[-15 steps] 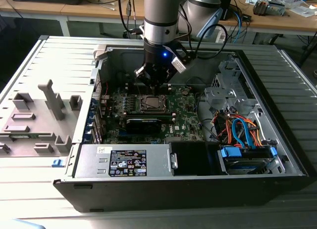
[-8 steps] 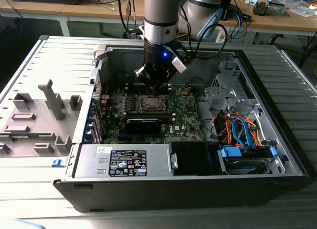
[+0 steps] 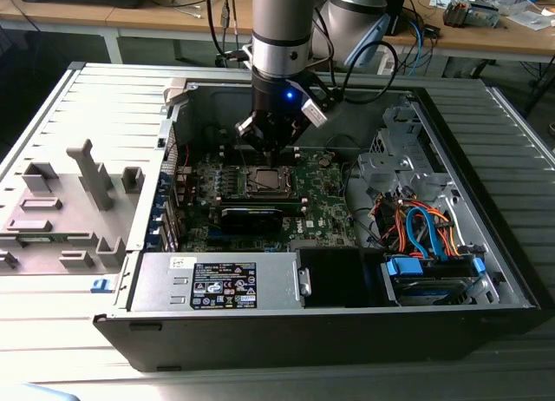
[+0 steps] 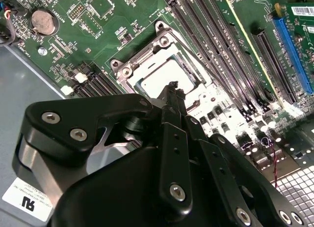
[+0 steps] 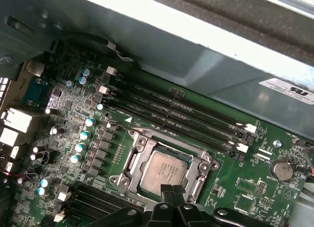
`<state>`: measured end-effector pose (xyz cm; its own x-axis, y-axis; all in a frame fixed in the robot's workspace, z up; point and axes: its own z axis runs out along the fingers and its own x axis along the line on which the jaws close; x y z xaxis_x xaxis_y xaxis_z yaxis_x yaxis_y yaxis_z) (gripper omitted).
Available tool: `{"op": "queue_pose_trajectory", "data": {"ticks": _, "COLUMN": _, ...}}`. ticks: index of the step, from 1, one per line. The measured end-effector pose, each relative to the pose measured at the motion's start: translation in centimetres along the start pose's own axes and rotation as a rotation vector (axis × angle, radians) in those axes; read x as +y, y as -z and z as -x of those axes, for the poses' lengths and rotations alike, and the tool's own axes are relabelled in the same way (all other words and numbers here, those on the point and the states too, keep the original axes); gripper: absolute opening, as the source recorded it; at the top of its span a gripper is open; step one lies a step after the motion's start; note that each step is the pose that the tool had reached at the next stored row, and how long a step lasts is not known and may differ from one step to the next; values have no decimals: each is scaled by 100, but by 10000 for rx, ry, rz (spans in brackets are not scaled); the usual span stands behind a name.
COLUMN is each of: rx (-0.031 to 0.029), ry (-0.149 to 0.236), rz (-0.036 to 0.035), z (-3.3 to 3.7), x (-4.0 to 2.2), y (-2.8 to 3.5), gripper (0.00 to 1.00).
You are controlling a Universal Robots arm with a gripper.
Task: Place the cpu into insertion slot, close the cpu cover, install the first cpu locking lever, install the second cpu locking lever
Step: 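Install the first cpu locking lever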
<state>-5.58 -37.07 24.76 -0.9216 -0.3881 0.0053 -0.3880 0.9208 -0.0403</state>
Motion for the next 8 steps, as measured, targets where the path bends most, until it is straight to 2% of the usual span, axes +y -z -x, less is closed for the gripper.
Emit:
{"op": "queue_pose_trajectory", "data": {"ticks": 5, "rx": -5, "ry": 58, "rz": 8, "z": -1, "x": 0, "y": 1, "gripper": 11}}
{"op": "queue_pose_trajectory", "data": {"ticks": 8, "rx": 6, "ry": -332, "rz": 21, "z": -3, "x": 1, "y": -1, "gripper": 11}}
